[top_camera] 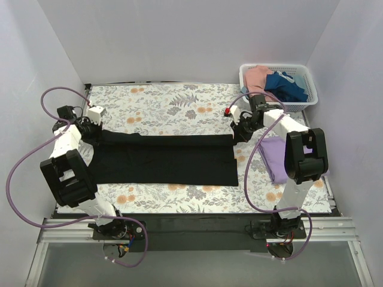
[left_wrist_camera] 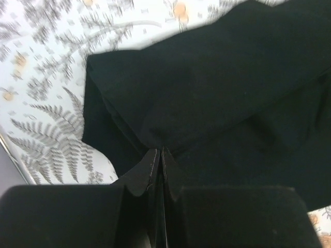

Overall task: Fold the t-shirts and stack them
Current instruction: Fold the tshirt

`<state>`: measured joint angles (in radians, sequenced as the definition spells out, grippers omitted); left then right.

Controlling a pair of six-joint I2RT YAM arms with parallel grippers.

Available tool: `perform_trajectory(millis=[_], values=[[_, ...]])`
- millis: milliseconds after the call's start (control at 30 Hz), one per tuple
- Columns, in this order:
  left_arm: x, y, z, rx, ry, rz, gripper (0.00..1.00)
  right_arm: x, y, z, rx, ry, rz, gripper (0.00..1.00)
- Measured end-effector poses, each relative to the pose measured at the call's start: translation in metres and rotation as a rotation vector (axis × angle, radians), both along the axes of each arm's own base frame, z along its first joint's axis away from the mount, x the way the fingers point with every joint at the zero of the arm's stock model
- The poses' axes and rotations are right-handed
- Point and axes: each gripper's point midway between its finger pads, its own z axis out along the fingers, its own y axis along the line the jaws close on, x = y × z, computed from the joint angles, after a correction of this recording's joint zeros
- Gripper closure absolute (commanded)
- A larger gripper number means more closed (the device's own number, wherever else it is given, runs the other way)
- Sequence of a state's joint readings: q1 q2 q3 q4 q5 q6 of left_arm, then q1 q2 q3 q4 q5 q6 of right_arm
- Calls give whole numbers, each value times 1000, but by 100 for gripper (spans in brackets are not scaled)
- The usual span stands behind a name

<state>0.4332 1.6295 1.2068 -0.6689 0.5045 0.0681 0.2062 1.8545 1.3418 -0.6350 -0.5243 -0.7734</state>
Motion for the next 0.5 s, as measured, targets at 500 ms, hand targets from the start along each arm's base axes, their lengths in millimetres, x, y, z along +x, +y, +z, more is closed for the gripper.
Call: perform_trajectory(millis=[500], values=[[-27, 7, -42, 18, 137, 56, 100, -9, 4, -22, -35, 65, 21, 99]])
